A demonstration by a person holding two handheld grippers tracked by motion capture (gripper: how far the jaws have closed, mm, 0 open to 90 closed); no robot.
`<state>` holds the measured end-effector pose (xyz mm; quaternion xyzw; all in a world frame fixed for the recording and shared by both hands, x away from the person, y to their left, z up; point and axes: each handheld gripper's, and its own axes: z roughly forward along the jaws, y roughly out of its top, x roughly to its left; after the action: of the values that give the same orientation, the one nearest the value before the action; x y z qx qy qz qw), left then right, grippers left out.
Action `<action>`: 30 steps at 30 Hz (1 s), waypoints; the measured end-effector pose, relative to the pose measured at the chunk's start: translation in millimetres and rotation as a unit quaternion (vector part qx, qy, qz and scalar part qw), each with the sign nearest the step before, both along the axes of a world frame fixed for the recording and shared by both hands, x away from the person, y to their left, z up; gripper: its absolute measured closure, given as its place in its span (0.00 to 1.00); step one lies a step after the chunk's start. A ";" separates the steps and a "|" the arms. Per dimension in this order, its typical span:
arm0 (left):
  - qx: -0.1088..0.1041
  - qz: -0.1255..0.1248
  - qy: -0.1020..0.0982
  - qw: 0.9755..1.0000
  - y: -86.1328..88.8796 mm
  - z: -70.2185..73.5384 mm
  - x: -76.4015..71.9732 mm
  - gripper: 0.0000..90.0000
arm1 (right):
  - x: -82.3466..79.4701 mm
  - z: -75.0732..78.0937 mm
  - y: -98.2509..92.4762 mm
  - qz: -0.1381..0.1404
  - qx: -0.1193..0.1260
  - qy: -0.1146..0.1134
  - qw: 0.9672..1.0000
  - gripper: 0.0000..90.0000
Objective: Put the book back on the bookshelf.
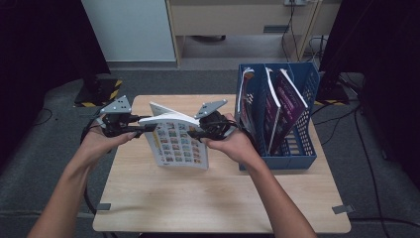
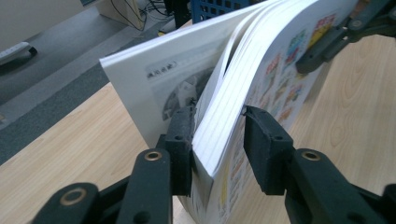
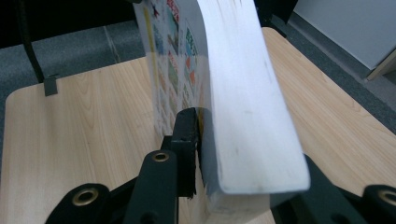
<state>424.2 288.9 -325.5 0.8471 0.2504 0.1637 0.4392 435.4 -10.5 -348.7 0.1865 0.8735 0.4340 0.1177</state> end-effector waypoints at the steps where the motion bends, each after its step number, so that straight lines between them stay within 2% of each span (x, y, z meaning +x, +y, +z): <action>1: 0.000 0.001 0.000 1.000 -0.3 -0.1 0.8 0.67 | -0.4 0.3 0.1 0.001 -0.002 0.000 1.000 0.78; 5: 0.001 -0.005 0.003 1.000 -1.2 0.8 1.7 0.70 | -0.1 2.8 1.2 0.003 -0.003 0.003 1.000 0.75; 11: 0.005 -0.012 0.008 1.000 -1.5 2.3 0.8 0.74 | 2.1 10.0 7.0 0.011 -0.019 0.008 1.000 0.70; 21: 0.007 -0.019 0.011 1.000 -2.1 3.1 0.5 0.75 | 9.8 16.9 12.6 0.009 -0.029 0.009 1.000 0.68; 25: 0.007 -0.012 0.006 1.000 -1.9 2.9 1.5 0.71 | 7.9 19.3 14.8 0.018 -0.030 0.007 0.999 0.75; 30: 0.007 -0.006 0.002 1.000 -3.4 3.0 2.6 0.66 | 6.8 20.2 16.6 0.019 -0.032 0.010 0.999 0.74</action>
<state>426.8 285.5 -322.5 0.8522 0.2449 0.1609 0.4334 442.2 6.1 -328.5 0.1698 0.8914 0.4065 0.1066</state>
